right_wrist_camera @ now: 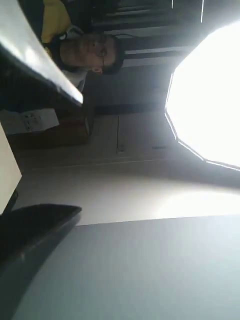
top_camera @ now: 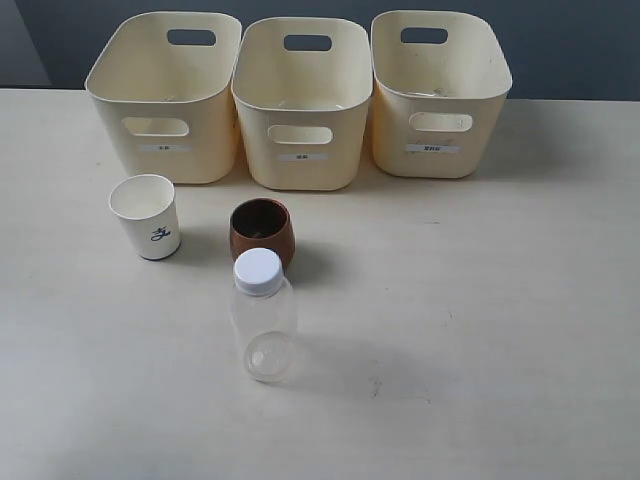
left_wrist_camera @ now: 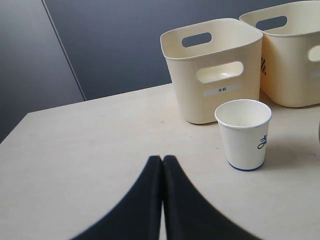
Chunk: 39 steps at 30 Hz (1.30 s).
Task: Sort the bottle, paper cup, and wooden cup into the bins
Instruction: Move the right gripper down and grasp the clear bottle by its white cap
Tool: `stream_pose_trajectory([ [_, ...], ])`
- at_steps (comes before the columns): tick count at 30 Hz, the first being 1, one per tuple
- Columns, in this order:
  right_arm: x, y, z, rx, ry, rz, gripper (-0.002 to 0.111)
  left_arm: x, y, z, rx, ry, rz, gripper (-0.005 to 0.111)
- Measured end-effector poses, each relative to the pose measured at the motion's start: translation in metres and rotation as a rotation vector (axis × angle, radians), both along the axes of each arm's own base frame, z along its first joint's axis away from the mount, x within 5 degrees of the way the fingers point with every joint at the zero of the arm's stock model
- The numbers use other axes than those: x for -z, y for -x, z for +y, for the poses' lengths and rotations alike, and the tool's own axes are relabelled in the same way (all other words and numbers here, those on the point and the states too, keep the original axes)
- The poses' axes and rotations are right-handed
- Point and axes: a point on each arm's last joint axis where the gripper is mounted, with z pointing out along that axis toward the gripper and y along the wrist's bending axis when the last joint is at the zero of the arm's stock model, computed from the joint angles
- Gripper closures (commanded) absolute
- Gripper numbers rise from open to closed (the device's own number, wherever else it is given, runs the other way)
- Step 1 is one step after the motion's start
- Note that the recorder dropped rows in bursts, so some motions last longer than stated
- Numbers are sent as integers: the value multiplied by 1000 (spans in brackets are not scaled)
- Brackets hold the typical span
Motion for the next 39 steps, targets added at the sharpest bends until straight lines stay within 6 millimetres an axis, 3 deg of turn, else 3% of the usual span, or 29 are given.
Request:
stream_pose_trajectory([
  [3,-3,-26,-5,-27,-14,82,53,0,0,0,0,0,0,107],
  [9,12,-82,-9,-127,23,236,53,0,0,0,0,0,0,107],
  [15,48,-124,17,-262,168,405,53,0,0,0,0,0,0,107],
  [21,95,-147,79,-307,367,453,53,0,0,0,0,0,0,107],
  [27,144,-154,130,-239,639,408,53,0,0,0,0,0,0,107],
  [32,173,-166,141,-154,728,471,53,0,0,0,0,0,0,107],
  [39,187,-172,147,-151,713,550,53,0,0,0,0,0,0,107],
])
